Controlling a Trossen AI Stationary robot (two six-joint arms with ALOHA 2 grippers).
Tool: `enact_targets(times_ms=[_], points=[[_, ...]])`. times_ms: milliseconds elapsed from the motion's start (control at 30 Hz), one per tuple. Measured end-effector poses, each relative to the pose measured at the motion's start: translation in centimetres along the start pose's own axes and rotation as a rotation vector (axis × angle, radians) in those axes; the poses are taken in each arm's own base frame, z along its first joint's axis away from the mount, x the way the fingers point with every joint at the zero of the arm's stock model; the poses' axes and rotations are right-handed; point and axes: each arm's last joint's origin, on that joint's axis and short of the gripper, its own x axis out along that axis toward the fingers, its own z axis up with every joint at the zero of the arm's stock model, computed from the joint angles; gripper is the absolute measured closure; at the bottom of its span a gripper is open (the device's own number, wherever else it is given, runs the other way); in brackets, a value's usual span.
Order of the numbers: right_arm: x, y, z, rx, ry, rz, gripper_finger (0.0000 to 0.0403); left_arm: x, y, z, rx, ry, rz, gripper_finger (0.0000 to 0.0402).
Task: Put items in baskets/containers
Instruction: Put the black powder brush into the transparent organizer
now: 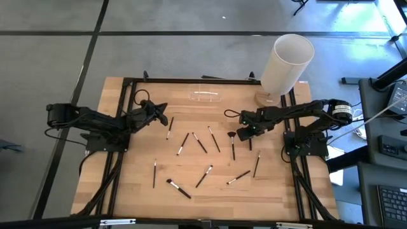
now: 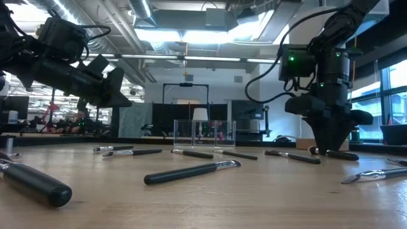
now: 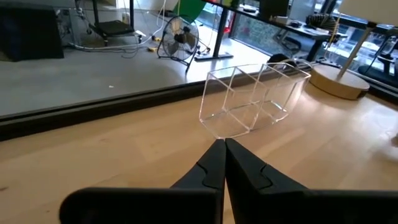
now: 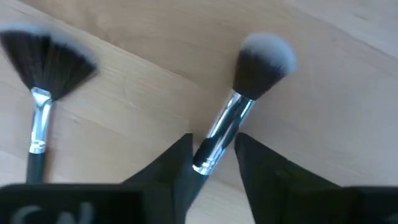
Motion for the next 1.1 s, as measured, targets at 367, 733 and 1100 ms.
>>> enact_targets(times_ms=[367,733,1100], points=[[0.1,-0.1,0.1,-0.045,-0.041,-0.025,0.0348,0.0,0.0,-0.1,0.055,0.004,0.006,0.0394],[-5.3,3.1,3.0,-0.153,-0.425,0.133,0.0360,0.0,-0.2,-0.2,0.104,0.040,-0.074,0.0392],[-14.0,6.3,10.0,-0.346,-1.210,0.189,0.0340,0.0,-0.1,-0.2,0.098,0.036,-0.060,0.0393]])
